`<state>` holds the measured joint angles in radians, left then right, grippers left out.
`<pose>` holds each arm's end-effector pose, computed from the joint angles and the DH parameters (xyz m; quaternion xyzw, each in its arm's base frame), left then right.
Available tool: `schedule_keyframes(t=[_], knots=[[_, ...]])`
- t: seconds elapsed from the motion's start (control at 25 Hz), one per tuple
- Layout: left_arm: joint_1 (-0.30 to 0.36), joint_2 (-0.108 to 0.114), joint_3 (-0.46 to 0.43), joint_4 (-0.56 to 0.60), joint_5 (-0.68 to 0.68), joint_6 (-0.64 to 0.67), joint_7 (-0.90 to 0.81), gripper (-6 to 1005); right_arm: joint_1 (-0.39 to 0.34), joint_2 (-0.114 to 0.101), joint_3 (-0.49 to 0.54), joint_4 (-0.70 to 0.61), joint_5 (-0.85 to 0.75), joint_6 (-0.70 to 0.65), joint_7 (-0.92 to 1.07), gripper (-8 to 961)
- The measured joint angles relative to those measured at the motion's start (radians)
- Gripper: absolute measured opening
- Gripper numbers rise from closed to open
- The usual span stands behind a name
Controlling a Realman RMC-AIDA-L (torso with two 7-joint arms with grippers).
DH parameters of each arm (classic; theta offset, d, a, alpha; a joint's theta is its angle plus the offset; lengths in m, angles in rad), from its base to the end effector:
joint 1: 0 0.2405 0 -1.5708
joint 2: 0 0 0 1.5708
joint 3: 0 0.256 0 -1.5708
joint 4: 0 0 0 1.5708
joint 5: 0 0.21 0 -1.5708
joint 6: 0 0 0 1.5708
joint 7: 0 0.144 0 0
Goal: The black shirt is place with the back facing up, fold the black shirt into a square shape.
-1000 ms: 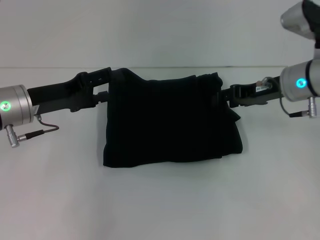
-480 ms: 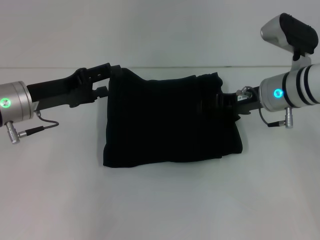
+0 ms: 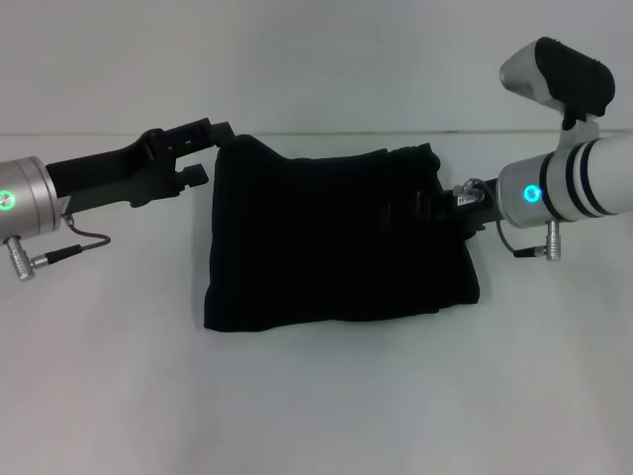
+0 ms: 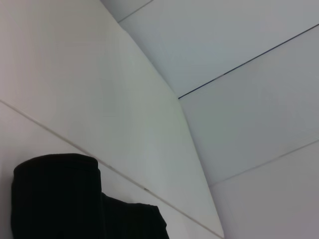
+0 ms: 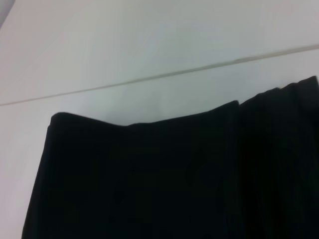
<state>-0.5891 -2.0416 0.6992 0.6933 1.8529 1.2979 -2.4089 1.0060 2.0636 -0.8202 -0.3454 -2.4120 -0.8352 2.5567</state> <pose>-0.2519 0.3910 0.0382 -0.6920 -0.6195 -0.3502 0.1209 0.2024 0.4497 -0.0583 -0.7738 0.5848 0.0825 0.2289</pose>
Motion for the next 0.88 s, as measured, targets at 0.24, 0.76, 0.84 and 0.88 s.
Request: schedule_keyframes(t=[0.24,0.76,0.84,0.88], knots=[[0.001,0.000,-0.013,0.000,0.000,-0.001,0.000,917,-0.007,-0.004,-0.039,-0.004,-0.001,-0.015,0.017,639],[-0.003,-0.002,-0.013,-0.001,0.000,-0.013,0.002,917,-0.023,-0.033,-0.081,-0.014,-0.002,-0.066,0.039,635],[-0.004,-0.002,-0.013,-0.001,0.000,-0.013,0.002,917,-0.026,-0.031,-0.079,-0.014,-0.002,-0.063,0.039,634],[-0.005,-0.002,-0.014,-0.002,0.000,-0.013,0.002,917,-0.027,-0.028,-0.079,-0.014,-0.001,-0.059,0.039,634]])
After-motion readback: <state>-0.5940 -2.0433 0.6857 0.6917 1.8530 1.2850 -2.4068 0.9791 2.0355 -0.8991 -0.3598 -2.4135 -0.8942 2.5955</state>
